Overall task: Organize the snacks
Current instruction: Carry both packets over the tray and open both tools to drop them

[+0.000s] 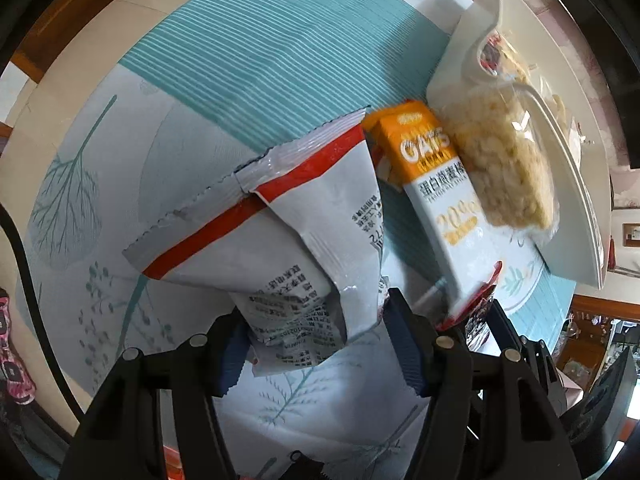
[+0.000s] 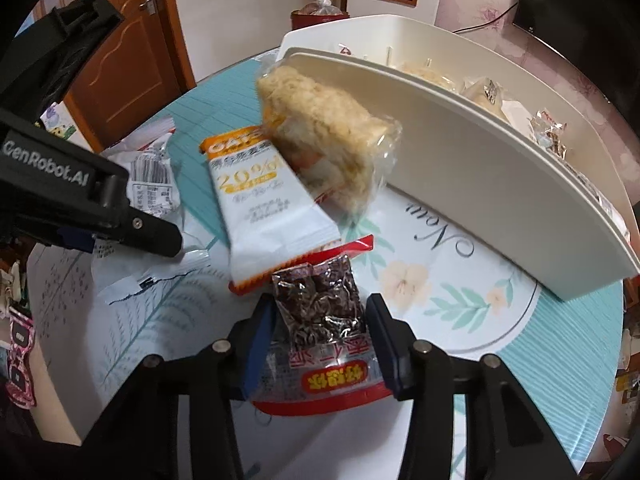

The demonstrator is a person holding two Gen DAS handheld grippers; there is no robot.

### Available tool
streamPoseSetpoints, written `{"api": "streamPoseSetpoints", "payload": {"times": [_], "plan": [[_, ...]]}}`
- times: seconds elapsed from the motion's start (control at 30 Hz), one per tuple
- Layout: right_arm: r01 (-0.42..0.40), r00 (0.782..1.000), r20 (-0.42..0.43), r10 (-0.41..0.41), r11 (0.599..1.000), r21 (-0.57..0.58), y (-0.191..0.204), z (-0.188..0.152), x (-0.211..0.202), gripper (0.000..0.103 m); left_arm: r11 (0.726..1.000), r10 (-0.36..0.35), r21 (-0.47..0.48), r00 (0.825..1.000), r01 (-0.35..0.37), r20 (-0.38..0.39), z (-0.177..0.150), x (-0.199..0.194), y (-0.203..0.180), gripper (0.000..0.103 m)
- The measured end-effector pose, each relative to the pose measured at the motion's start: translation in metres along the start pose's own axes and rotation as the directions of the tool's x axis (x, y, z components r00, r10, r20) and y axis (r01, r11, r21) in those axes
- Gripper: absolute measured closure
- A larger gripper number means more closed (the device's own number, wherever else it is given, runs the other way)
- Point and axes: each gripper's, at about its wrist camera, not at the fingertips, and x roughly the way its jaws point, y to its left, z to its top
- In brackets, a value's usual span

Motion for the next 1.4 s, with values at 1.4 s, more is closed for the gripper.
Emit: {"api": "streamPoseSetpoints", "payload": {"times": [1.4], "plan": [[0.285, 0.877, 0.418, -0.236, 0.957, -0.059, -0.101, 0.064, -0.132, 0.058, 0.942, -0.155, 0.335, 0.885, -0.001, 0.440, 0.049, -0.149, -0.198, 0.041]]}}
